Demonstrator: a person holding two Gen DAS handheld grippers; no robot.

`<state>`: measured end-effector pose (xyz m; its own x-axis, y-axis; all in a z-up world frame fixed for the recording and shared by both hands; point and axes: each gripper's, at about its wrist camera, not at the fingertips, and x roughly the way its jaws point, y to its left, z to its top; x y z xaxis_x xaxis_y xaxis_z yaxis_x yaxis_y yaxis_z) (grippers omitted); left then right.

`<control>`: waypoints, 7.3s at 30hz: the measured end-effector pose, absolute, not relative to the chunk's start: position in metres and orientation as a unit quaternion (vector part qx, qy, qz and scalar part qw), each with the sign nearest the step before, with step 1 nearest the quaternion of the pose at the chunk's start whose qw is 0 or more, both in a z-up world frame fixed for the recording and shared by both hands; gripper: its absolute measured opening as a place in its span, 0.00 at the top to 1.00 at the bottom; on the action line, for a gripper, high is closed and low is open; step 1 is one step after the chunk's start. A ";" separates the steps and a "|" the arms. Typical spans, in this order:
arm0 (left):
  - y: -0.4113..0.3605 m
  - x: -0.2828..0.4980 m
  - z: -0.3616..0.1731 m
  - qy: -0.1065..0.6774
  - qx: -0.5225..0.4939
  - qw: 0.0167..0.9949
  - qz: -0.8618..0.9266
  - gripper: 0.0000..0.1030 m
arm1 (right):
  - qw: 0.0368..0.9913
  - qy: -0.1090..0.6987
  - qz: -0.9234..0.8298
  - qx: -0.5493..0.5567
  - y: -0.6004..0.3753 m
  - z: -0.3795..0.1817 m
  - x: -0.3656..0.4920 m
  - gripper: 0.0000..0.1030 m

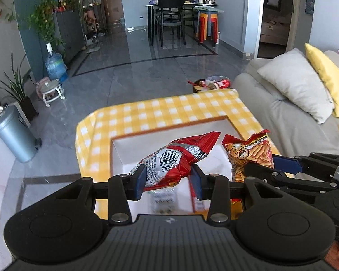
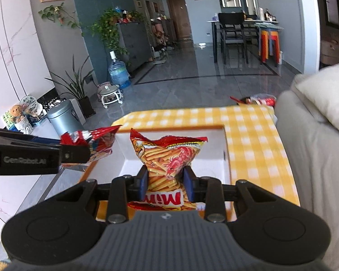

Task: Organize snacks
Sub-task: 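Carry both bags over the box and open both tools to drop them, then withdraw both tools from the box back over the remaining snacks, then grasp the white chips bag with left tool while right tool grasps green packet, then lift both packets into the box and open both tools to release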

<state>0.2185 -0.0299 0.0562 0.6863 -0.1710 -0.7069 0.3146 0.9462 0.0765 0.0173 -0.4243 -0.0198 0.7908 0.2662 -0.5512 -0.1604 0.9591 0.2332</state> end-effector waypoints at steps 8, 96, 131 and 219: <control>-0.030 0.257 0.032 0.385 0.144 0.904 -0.116 0.54 | 0.936 0.324 0.124 0.055 -0.403 -0.030 0.067 0.71; 0.010 0.190 0.014 0.375 0.117 0.914 -0.102 0.37 | 0.921 0.383 0.063 0.019 -0.385 -0.051 0.029 0.28; 0.082 0.125 -0.050 0.431 0.062 0.889 -0.142 0.41 | 0.897 0.428 0.096 0.055 -0.341 -0.132 -0.060 0.35; 0.035 0.146 -0.033 0.500 0.041 0.854 -0.140 0.55 | 0.894 0.415 0.119 0.120 -0.377 -0.099 -0.064 0.75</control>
